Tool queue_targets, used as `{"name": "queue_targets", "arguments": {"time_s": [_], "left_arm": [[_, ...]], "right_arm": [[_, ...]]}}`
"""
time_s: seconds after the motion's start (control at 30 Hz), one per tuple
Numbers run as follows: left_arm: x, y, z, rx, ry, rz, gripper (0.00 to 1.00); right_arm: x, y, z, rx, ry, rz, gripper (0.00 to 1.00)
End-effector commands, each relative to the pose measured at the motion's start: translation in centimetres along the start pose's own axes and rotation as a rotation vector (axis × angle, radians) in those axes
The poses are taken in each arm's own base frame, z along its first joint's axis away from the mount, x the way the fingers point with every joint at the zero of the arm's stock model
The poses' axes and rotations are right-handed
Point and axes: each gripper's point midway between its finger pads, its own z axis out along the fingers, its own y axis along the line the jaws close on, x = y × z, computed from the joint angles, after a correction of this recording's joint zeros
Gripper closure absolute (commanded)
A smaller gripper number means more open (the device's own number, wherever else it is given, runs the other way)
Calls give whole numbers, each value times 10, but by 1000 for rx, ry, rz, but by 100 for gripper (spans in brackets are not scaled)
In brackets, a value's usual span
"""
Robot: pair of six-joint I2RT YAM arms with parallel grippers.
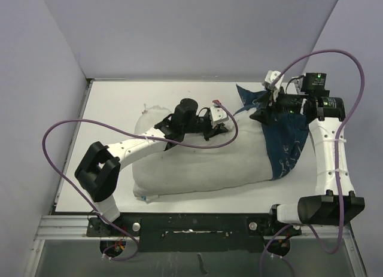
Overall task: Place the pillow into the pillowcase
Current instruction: Stuff the pillow into the pillowcase.
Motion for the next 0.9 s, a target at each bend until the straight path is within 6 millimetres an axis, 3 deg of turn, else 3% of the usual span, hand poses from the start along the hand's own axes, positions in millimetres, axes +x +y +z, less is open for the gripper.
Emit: {"name": "queue_targets", "arguments": {"time_s": [0.0,0.17,0.3,0.4,0.67,0.87], "left_arm": [[-29,-9,-6,1,-65,16,100],[-32,-11,-8,-10,-66,20,100],[-32,-13,-8,-19,-69,19,100],[-32,-15,-7,-15,-68,18,100],[-35,-16,-5,-4,-70,24,100],[-36,-16,-4,5,-72,29,100]], "right_arm": [[-13,-38,16,114,47,-5,34],[23,-67,33,210,244,-9,34],[53,-84,34,265,402,-31,34],[64,-92,30,289,473,-49,35],[76,-106,21,356,585,-139,52],[75,-121,32,381,608,-180,82]]}}
